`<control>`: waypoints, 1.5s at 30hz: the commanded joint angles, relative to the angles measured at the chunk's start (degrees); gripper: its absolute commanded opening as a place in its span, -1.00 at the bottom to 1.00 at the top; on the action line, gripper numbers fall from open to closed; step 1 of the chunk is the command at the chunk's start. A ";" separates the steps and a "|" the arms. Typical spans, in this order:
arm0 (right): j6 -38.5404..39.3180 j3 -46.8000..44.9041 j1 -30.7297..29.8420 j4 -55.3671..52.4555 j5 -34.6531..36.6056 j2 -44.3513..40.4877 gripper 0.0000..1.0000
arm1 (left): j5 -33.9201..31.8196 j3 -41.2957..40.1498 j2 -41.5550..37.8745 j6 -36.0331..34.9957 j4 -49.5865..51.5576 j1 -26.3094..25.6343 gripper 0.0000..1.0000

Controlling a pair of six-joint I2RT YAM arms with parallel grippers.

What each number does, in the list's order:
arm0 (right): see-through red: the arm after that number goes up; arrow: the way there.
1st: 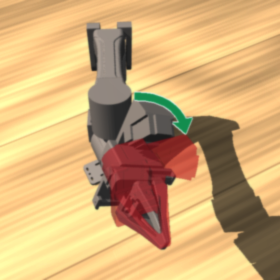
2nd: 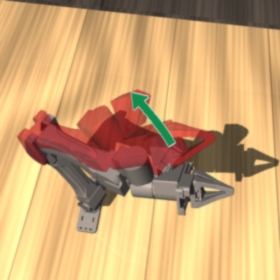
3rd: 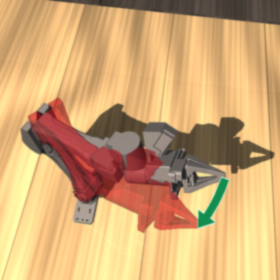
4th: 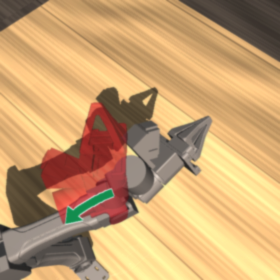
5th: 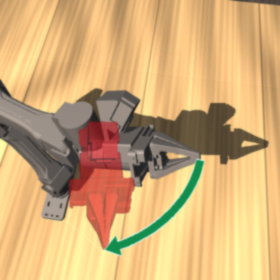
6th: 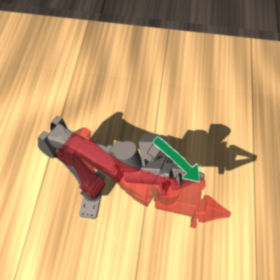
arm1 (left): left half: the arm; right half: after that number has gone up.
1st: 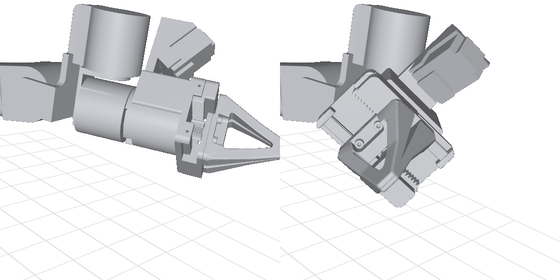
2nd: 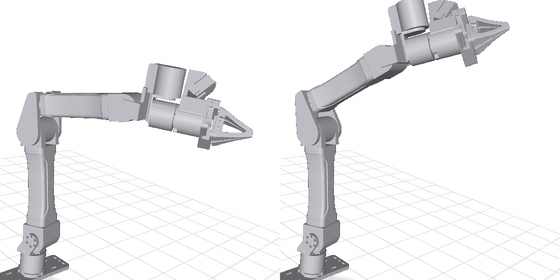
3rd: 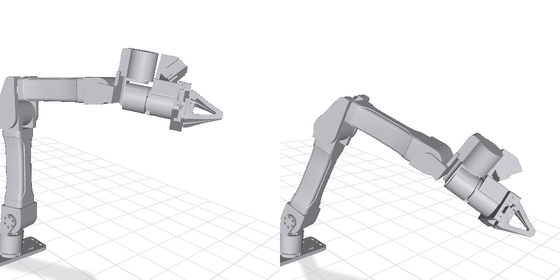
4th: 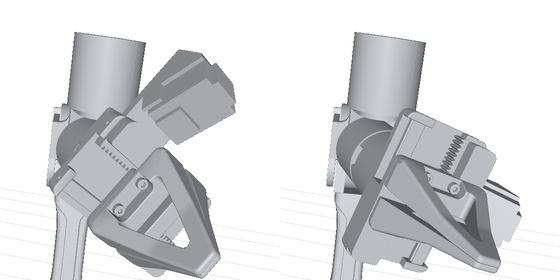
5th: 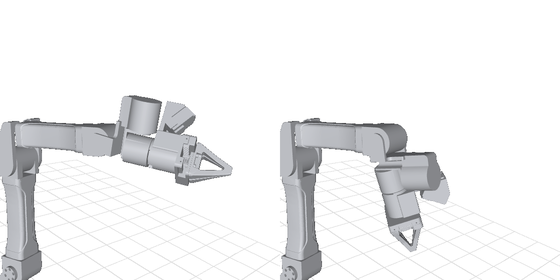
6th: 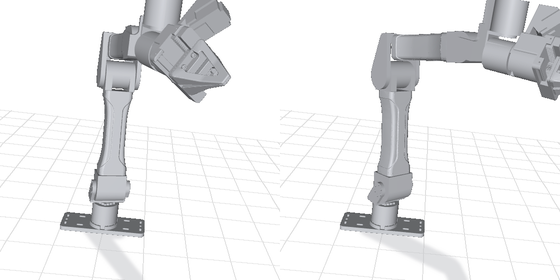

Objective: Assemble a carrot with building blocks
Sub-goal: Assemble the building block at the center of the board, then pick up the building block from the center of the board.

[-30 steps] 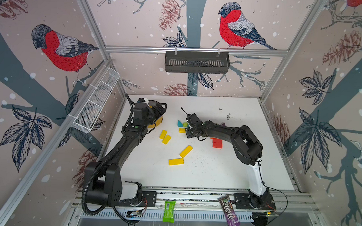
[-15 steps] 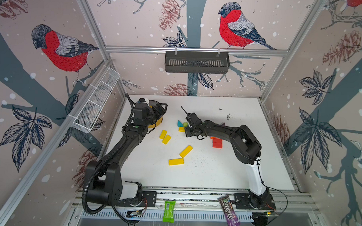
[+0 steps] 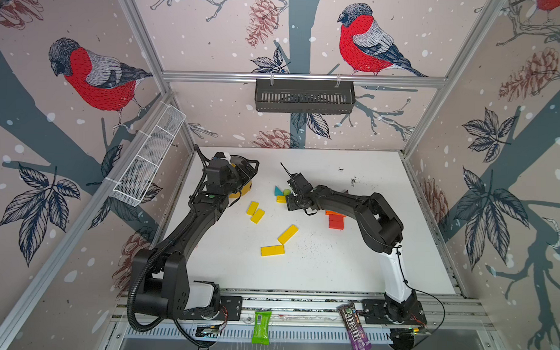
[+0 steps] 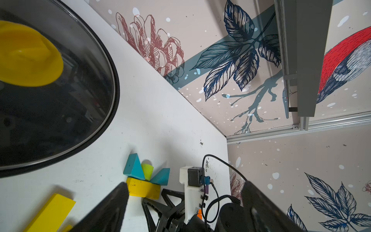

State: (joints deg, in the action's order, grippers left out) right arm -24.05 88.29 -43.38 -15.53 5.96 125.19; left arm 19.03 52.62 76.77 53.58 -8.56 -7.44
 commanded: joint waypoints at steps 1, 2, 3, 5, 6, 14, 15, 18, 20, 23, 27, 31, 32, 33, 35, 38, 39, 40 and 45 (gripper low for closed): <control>-0.87 0.22 -0.22 -1.08 -0.39 0.48 0.36 | -0.04 0.03 0.03 0.21 -1.89 -0.12 0.78; -1.04 0.21 -0.13 -1.14 -0.18 0.41 0.36 | 0.04 0.02 0.04 0.29 -1.90 -0.07 0.78; -1.03 0.21 -0.02 -1.08 -0.07 0.46 0.36 | 0.13 0.03 0.04 0.34 -1.98 -0.12 0.78; -1.04 0.46 0.04 -1.32 -0.18 0.42 0.36 | 0.12 -0.02 0.05 0.33 -1.97 -0.16 0.78; -1.00 0.48 0.05 -1.35 -0.16 0.41 0.36 | 0.12 -0.06 0.05 0.33 -1.99 -0.16 0.78; -0.47 0.79 -0.04 -1.71 -0.16 0.59 0.37 | 0.22 0.02 -0.03 0.38 -1.99 -0.20 0.78; -0.40 0.83 0.02 -1.85 -0.31 0.44 0.37 | 0.22 0.01 -0.04 0.38 -2.08 -0.20 0.78; 0.08 -0.18 -0.62 -1.94 0.04 -1.72 0.38 | 0.21 -0.11 0.07 0.43 -1.99 -0.20 0.78; 0.89 -1.10 -1.23 -2.61 1.02 -4.26 0.43 | 0.39 -0.09 0.07 0.69 -2.08 -0.19 0.78; 2.63 -3.69 -2.46 -3.44 2.74 -8.60 0.51 | 0.91 -0.49 0.43 1.39 -2.78 -0.37 0.78; 5.09 -9.33 -4.25 -3.99 4.47 -15.13 0.66 | 1.43 -0.70 2.00 1.85 -3.10 -2.93 0.78; 5.65 -16.97 -5.95 -4.25 7.14 -22.98 0.74 | 1.61 0.46 5.50 0.20 -1.22 -9.79 0.78; 5.50 -19.16 -6.19 -3.93 7.62 -25.36 0.77 | 2.34 1.24 6.91 -0.06 -0.30 -11.38 0.78; 5.07 -21.09 -6.28 -3.52 7.98 -27.16 0.80 | 3.29 2.03 8.19 -0.26 0.59 -12.44 0.79; 4.41 -25.27 -6.24 -2.22 7.10 -31.12 0.89 | 5.75 3.59 10.99 -0.03 2.03 -13.62 0.80; 4.01 -29.71 -7.46 -0.59 5.21 -34.39 0.90 | 8.04 3.78 13.03 1.27 1.74 -13.65 0.80; 4.32 -30.37 -8.39 -0.14 4.43 -34.71 0.87 | 7.82 3.83 13.14 1.24 1.90 -13.66 0.80; 4.99 -30.71 -9.58 0.05 3.46 -34.75 0.84 | 7.39 3.97 13.06 0.97 2.32 -13.63 0.80; 8.75 -28.49 -14.13 -0.03 0.22 -30.99 0.87 | 5.32 4.24 12.35 -0.67 4.41 -12.53 0.82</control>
State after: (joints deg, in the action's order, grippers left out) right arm -17.76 58.70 -56.27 -17.15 8.51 92.62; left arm 24.36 56.42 89.58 53.98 -5.28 -20.67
